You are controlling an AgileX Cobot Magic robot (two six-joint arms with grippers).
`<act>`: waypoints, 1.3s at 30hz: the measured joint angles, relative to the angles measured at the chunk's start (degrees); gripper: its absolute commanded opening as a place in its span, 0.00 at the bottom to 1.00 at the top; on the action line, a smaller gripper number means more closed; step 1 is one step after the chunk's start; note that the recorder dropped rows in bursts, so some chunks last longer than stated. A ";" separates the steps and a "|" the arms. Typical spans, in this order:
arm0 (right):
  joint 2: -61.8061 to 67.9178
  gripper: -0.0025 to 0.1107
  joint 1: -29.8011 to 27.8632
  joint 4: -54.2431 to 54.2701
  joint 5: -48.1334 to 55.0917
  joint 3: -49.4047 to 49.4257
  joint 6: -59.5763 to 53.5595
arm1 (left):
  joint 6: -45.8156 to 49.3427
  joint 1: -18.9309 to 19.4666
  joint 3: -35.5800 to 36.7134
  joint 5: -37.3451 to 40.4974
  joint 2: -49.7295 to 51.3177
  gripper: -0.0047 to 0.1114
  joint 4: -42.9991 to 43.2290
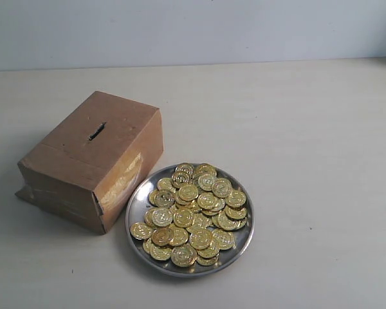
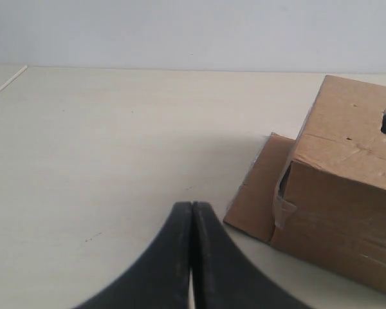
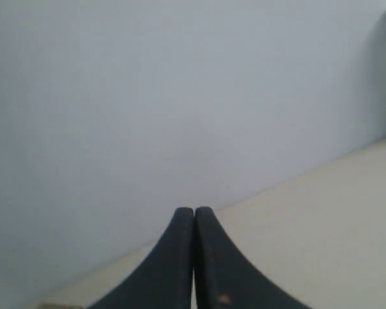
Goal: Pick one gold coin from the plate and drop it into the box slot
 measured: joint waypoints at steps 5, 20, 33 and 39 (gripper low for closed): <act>0.00 0.02 0.00 2.83 -4.84 0.00 2.61 | 0.00 0.00 0.00 0.00 0.00 0.04 0.00; 0.00 0.02 0.00 3.22 6.36 -6.05 1.39 | 0.00 0.00 0.00 0.00 0.00 0.04 0.00; 14.63 0.02 2.63 14.90 25.97 -29.86 -34.15 | 0.00 0.00 0.00 0.00 0.00 0.04 0.00; 27.62 0.02 8.52 16.91 33.26 -37.53 -44.19 | 0.00 0.00 0.00 0.00 0.00 0.04 0.00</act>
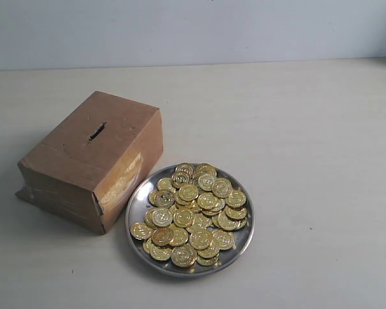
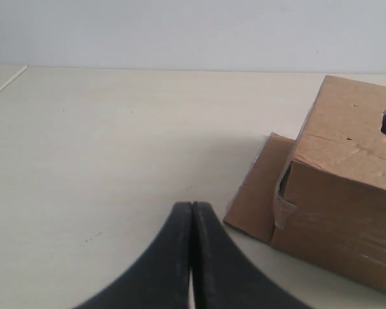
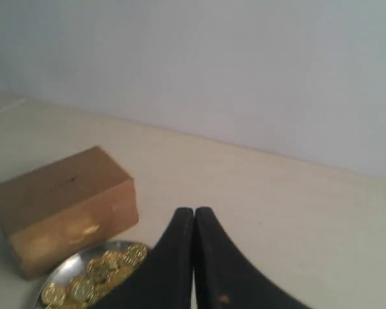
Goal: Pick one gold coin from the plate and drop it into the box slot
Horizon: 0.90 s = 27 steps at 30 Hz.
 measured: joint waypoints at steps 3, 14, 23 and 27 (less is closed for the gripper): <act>6.43 0.02 4.36 -0.51 2.60 -2.13 -1.41 | 0.00 0.00 0.00 0.00 0.00 0.04 0.00; 35.56 0.02 30.50 -18.01 5.37 -5.59 -1.95 | 0.00 0.00 0.00 0.00 0.00 0.04 0.00; 54.85 0.09 34.59 -19.42 -9.25 -5.95 13.98 | 0.00 0.00 0.00 0.00 0.00 0.04 0.00; 60.32 0.18 34.72 -19.53 -9.45 -7.99 14.63 | 0.00 0.00 0.00 0.00 0.00 0.04 0.00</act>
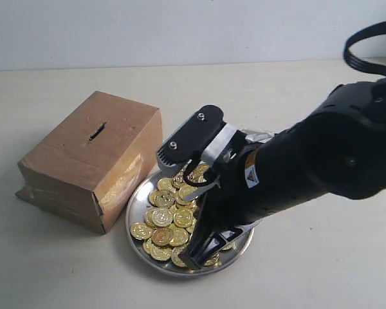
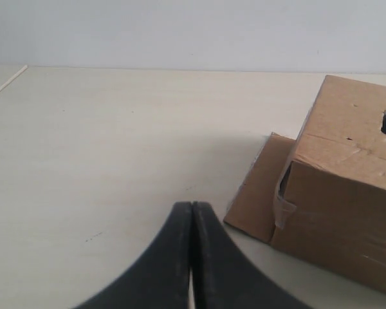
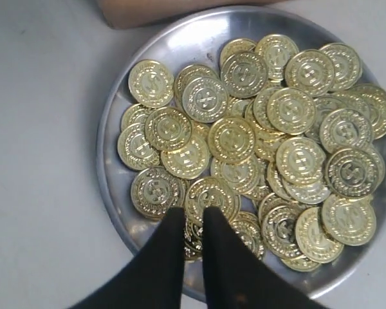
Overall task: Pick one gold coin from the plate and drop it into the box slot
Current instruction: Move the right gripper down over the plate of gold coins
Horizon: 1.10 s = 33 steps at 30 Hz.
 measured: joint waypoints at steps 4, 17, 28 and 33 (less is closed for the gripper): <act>3.89 0.28 0.00 0.00 0.49 -2.76 1.79 | 0.00 0.00 0.00 0.00 0.00 0.04 0.00; 13.39 0.49 0.00 5.11 6.63 -8.29 -3.33 | 0.00 0.00 0.00 0.00 0.00 0.04 0.00; 17.57 0.49 0.00 10.93 7.74 -10.95 -5.41 | 0.00 0.00 0.00 0.00 0.00 0.04 0.00; 18.70 0.49 0.00 11.17 8.69 -13.95 -3.37 | 0.00 0.00 0.00 0.00 0.00 0.04 0.00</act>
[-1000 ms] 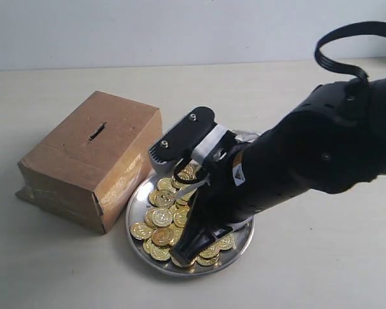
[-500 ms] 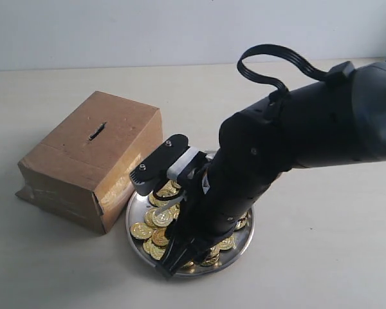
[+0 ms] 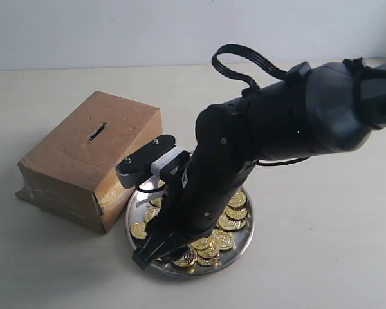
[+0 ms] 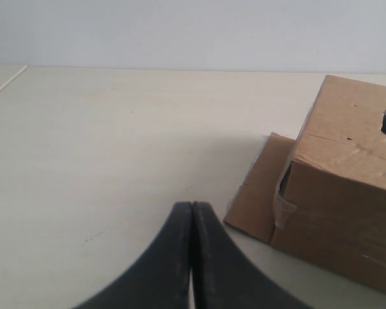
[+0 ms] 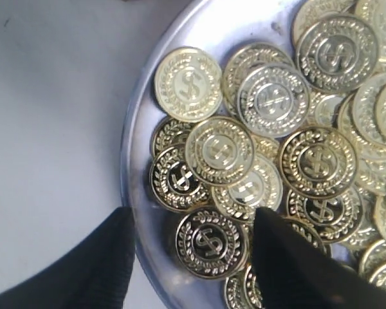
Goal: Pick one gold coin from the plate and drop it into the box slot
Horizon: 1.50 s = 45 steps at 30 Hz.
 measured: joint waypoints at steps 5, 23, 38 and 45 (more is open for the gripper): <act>0.93 0.49 0.00 -5.06 0.40 -0.59 3.28 | 0.00 0.00 0.00 0.00 0.00 0.04 0.00; 3.21 0.49 0.00 -19.02 1.89 -1.64 18.83 | 0.00 0.00 0.00 0.00 0.00 0.04 0.00; 3.88 0.49 0.00 -23.15 1.94 -2.93 23.22 | 0.00 0.00 0.00 0.00 0.00 0.04 0.00; 4.02 0.49 0.00 -23.35 3.26 -2.93 23.75 | 0.00 0.00 0.00 0.00 0.00 0.04 0.00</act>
